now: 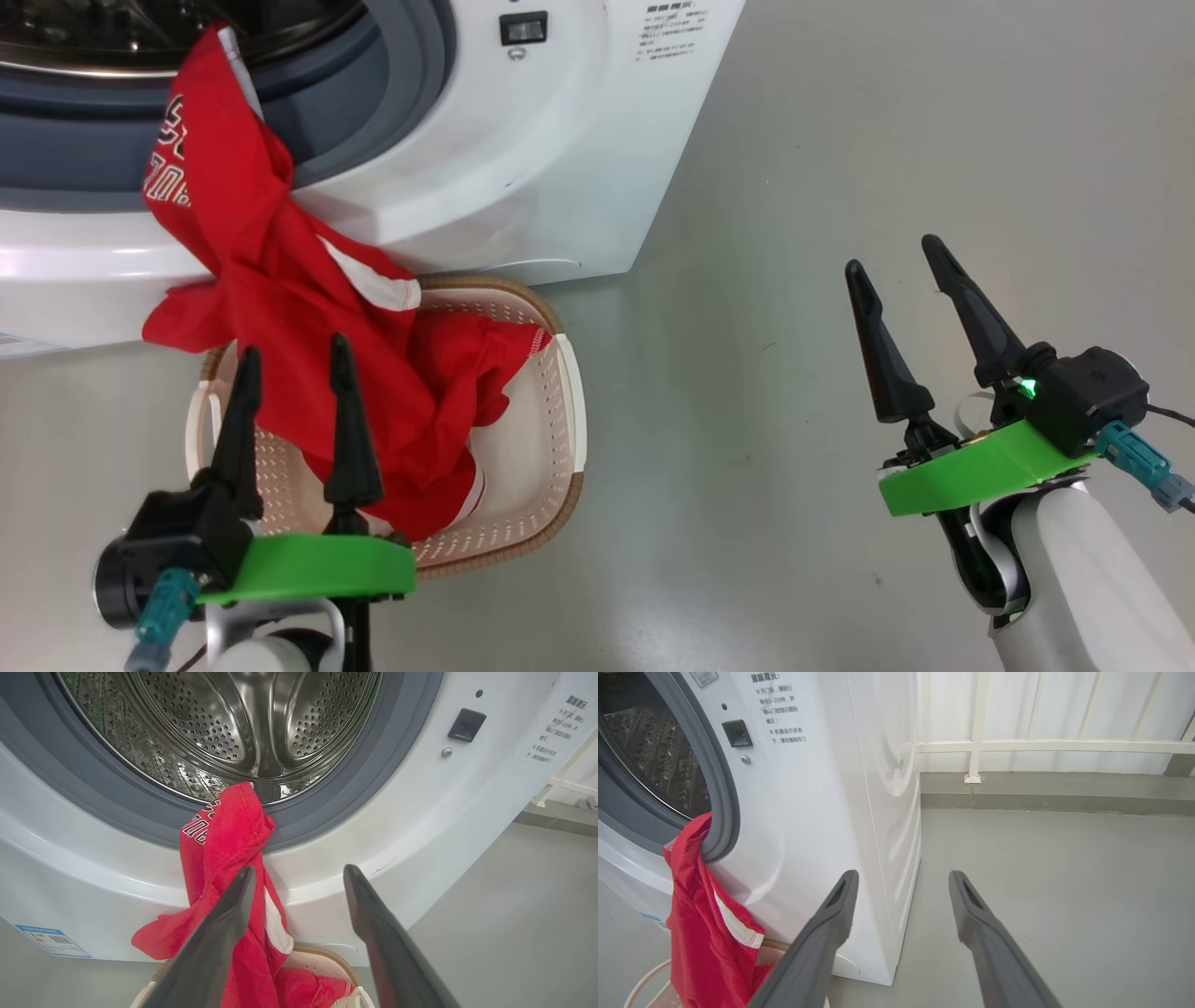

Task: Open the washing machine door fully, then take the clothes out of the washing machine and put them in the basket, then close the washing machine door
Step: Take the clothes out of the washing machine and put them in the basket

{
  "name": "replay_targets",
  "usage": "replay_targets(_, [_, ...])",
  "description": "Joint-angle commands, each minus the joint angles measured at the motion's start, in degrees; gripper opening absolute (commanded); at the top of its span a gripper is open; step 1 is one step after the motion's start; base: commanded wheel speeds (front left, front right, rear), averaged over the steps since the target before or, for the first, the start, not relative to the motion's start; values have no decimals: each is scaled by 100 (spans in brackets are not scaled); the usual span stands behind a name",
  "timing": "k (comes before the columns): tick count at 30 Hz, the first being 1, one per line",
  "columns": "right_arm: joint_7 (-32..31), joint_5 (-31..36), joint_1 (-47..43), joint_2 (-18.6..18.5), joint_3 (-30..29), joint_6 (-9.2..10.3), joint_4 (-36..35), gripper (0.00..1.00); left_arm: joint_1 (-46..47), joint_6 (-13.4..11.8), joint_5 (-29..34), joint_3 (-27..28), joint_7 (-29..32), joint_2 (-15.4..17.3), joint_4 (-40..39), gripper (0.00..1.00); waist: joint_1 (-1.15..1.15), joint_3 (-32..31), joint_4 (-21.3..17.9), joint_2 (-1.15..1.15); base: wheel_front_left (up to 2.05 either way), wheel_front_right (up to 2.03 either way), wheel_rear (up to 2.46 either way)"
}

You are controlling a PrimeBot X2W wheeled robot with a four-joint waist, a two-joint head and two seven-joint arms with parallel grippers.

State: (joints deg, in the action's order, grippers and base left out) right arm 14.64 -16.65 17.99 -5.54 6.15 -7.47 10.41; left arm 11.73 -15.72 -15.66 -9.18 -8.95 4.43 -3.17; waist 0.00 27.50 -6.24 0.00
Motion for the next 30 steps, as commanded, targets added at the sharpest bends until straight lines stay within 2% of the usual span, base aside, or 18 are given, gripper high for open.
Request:
replay_targets(1, [36,-5,-93,-7,118,-2,-121,100,58,32,-53,202,33,77,-65,100,0,-4,-6,0,0,0,0])
replay_targets(9, [36,-16,-63,-4,187,-2,-98,100,657,216,-326,339,120,161,474,100,0,-11,-70,0,0,0,0])
replay_targets(17, [36,-32,-43,7,278,-2,-74,100,1672,386,-407,454,199,401,1325,100,0,-12,-185,0,0,0,0])
replay_targets(26, [36,-40,-42,5,325,-2,-53,100,2872,441,-375,472,878,829,2514,100,0,22,-332,0,0,0,0])
replay_targets(30, [36,-41,-25,8,335,-2,-36,100,3337,430,-337,377,1298,908,3028,100,0,59,-356,0,0,0,0])
